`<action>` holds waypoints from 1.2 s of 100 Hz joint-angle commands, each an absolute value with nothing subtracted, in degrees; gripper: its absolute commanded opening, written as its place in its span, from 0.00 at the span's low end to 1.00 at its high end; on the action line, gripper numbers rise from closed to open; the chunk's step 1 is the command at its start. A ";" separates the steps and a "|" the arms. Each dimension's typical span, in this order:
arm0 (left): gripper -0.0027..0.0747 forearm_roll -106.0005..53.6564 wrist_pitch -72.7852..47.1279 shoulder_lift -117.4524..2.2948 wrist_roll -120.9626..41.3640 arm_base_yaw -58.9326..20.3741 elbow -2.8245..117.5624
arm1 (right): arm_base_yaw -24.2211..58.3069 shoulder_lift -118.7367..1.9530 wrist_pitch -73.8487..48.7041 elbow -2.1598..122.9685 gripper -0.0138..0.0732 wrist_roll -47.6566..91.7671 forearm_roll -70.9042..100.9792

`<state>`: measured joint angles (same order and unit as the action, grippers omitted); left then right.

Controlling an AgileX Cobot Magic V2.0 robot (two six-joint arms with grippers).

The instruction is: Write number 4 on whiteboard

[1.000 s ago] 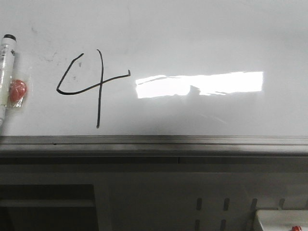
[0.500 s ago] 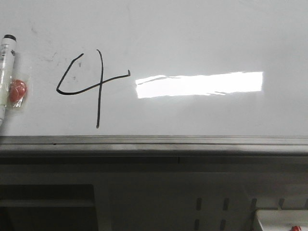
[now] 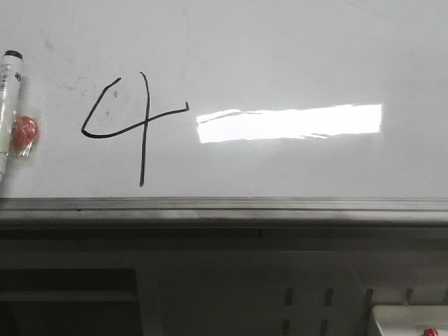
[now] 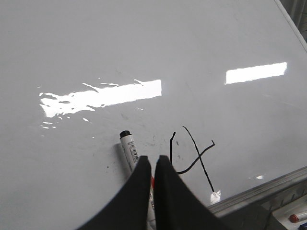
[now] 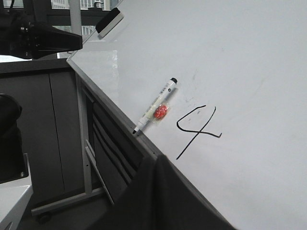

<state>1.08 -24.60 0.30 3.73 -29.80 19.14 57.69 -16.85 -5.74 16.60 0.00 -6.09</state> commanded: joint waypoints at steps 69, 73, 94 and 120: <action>0.01 0.62 -16.24 1.73 3.70 -3.64 2.34 | 57.25 -17.15 -0.96 18.02 0.08 0.00 -6.15; 0.01 1.37 -14.97 1.73 3.70 -3.49 0.74 | 57.25 -17.15 -0.96 18.02 0.08 0.00 -6.15; 0.01 1.41 -16.79 1.73 3.70 -3.49 -2.23 | 57.25 -17.15 -0.96 18.02 0.08 0.00 -6.15; 0.01 1.41 -16.79 1.73 3.70 -3.49 -2.23 | 57.25 -17.15 -0.96 18.02 0.08 0.00 -6.15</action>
